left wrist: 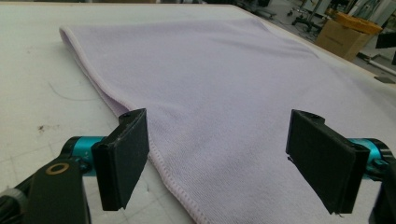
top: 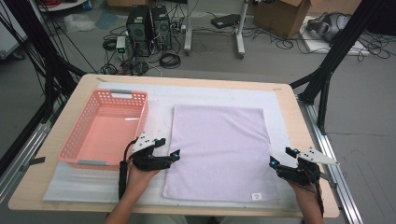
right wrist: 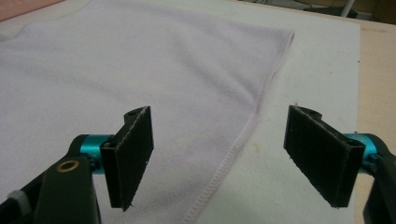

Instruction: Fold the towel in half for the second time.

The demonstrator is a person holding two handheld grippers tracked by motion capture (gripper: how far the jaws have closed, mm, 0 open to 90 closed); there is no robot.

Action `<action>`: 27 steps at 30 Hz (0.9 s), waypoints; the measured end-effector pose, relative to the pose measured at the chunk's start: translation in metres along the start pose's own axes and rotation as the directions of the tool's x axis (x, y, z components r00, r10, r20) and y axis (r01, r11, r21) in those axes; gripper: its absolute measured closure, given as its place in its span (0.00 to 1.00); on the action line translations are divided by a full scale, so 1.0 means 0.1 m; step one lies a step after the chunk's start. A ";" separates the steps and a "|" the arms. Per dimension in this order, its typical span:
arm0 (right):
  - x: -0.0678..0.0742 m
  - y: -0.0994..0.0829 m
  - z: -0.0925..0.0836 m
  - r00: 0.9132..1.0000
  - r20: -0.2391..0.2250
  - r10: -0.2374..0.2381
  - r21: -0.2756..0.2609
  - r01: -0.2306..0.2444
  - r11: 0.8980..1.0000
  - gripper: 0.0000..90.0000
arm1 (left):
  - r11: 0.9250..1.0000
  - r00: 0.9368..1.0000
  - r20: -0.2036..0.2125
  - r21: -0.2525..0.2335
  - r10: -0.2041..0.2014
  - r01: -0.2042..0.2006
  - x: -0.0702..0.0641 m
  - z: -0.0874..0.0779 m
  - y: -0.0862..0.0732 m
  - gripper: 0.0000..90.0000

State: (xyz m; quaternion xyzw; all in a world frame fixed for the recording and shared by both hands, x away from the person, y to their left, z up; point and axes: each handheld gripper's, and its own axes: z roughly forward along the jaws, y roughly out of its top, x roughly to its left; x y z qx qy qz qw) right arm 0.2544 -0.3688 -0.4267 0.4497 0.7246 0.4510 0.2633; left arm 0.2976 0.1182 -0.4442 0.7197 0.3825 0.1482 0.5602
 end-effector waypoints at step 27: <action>-0.13 0.06 0.25 0.997 -0.040 0.060 0.061 -0.058 0.996 0.21 | 0.997 0.999 -0.030 0.057 -0.042 0.044 0.11 0.22 0.11 0.31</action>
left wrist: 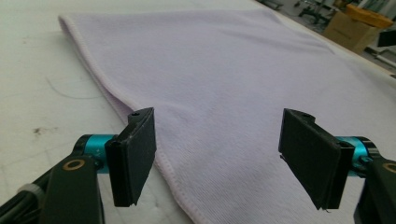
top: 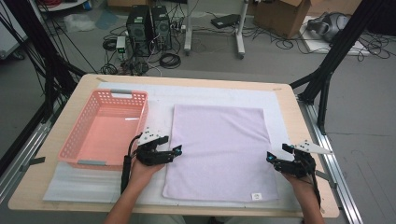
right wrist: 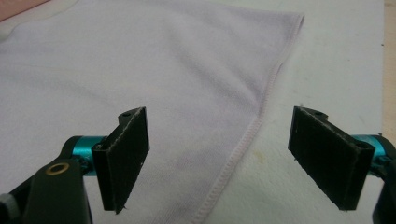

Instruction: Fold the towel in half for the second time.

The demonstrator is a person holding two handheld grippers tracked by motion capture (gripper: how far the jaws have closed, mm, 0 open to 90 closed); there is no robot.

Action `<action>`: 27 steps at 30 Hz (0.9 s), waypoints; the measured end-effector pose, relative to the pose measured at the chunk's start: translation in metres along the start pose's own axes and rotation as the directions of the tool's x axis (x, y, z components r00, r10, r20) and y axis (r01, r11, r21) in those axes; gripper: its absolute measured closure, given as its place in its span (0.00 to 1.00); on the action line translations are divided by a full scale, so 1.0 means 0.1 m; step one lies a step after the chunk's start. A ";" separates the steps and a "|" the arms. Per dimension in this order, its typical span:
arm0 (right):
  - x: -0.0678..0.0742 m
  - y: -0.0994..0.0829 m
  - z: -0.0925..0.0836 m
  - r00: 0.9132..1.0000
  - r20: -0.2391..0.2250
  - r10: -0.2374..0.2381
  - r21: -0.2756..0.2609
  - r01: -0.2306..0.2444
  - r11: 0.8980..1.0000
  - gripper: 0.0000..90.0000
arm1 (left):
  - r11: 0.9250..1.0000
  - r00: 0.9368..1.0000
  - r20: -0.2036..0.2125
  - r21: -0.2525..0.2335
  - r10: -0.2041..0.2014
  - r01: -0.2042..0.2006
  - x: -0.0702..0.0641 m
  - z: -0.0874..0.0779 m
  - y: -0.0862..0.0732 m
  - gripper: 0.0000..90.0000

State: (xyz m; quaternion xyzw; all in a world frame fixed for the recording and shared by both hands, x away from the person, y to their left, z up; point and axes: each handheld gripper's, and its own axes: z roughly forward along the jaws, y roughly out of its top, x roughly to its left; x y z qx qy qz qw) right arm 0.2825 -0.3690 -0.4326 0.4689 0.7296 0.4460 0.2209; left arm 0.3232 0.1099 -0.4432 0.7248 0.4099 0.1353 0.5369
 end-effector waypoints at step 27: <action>-0.47 0.48 0.76 0.994 0.053 0.098 0.158 -0.106 0.982 0.28 | 0.985 0.977 -0.202 0.140 -0.068 0.097 0.55 0.82 0.41 0.31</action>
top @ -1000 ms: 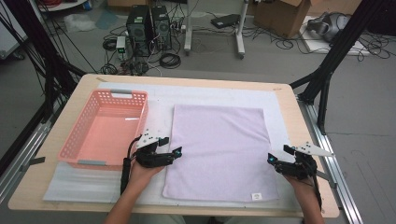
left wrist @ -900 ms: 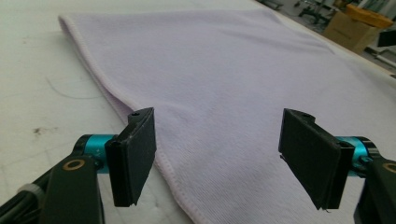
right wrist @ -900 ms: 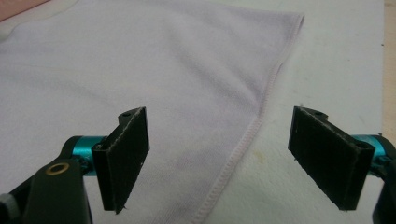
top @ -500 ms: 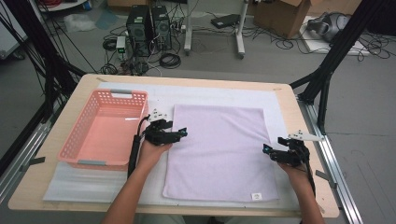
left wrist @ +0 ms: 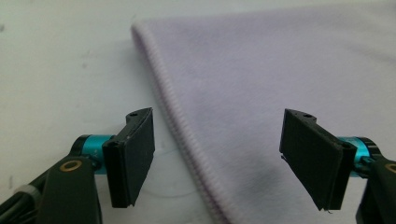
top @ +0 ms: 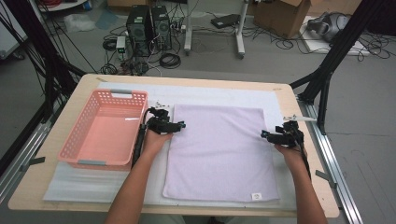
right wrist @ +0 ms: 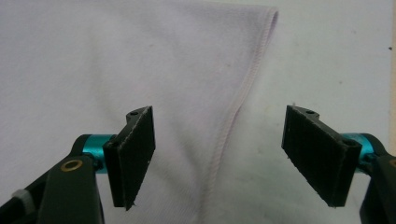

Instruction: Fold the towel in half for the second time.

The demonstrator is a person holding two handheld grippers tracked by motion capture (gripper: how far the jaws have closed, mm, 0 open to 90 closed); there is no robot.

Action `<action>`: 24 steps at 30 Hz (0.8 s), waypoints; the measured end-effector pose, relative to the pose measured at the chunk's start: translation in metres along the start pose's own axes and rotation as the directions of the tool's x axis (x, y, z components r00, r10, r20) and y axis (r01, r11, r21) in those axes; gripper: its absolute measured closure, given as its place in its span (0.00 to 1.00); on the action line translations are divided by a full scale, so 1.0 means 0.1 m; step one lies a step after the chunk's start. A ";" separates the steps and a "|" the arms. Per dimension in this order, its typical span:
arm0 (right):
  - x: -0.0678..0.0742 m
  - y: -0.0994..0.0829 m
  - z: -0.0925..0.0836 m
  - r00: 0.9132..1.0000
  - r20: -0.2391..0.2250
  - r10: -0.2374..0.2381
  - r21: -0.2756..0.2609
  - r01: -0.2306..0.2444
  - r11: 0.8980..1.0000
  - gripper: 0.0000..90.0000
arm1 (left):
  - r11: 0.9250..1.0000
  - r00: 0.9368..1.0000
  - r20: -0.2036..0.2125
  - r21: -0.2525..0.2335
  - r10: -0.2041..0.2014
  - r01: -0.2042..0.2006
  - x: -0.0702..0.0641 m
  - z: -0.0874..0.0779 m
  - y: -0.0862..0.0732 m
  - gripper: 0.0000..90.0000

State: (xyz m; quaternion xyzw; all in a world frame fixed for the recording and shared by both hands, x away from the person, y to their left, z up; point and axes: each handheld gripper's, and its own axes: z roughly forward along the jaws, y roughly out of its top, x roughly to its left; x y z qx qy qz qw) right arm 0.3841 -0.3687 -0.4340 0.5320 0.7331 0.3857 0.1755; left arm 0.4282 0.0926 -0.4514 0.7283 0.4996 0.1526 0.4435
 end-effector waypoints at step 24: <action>0.06 0.23 0.43 0.995 0.086 0.040 0.059 -0.045 0.997 0.92 | 0.998 0.998 -0.057 0.058 0.011 -0.007 -0.04 0.19 0.15 0.91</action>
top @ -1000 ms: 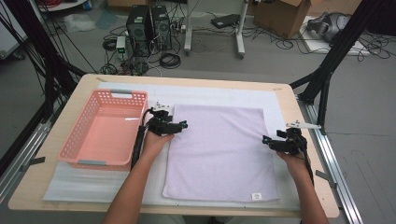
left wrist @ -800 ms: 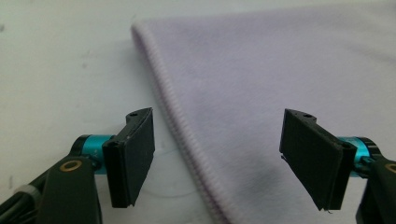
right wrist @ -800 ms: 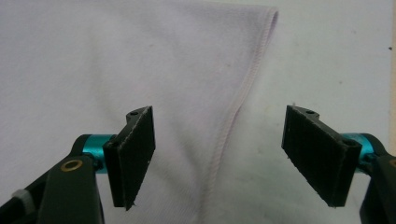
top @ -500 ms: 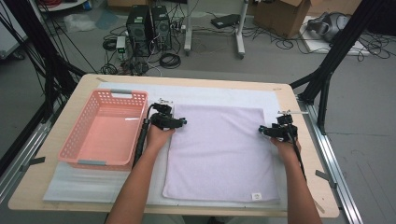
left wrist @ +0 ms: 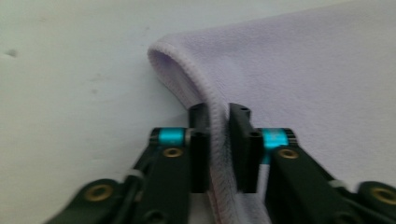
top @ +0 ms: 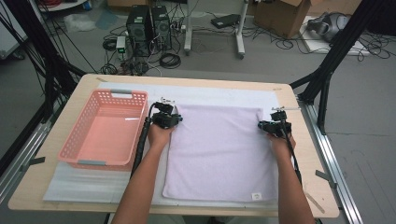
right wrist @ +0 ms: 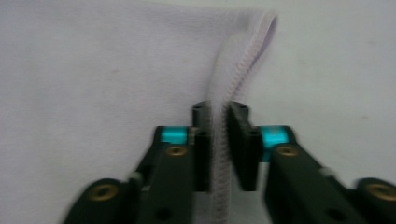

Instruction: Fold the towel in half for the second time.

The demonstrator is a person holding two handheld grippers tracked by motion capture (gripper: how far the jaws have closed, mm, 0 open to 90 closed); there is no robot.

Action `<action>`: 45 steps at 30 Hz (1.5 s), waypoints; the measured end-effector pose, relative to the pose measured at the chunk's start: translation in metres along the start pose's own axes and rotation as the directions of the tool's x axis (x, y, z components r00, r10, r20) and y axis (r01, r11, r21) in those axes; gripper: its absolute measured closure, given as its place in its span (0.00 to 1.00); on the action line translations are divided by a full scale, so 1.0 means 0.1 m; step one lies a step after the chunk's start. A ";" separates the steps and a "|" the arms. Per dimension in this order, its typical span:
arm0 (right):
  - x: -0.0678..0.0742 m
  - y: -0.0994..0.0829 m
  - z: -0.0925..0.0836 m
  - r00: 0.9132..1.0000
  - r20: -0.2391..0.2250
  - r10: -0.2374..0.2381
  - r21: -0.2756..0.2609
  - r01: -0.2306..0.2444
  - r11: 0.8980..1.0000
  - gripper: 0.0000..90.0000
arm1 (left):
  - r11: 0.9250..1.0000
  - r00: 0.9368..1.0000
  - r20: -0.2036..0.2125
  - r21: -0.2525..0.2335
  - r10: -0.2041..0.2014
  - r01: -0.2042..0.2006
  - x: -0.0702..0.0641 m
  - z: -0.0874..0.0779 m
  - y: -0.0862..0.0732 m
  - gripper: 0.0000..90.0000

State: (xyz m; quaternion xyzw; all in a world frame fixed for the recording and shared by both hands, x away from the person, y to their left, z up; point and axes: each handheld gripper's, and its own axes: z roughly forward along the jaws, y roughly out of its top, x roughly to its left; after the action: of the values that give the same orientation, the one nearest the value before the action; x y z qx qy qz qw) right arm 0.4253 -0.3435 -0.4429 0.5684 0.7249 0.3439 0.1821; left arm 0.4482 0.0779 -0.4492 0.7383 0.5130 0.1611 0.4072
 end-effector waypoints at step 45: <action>0.19 -0.77 -1.17 0.981 -0.176 -0.076 -0.160 0.048 0.986 0.95 | 0.988 0.977 0.206 -0.155 0.053 -0.021 -0.35 -1.26 -0.58 0.93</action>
State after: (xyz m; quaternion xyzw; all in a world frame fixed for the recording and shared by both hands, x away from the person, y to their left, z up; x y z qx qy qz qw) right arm 0.2888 -0.3684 -0.4133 0.4960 0.7268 0.4438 0.1696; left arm 0.3143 0.1096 -0.4093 0.7275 0.4394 0.1287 0.5110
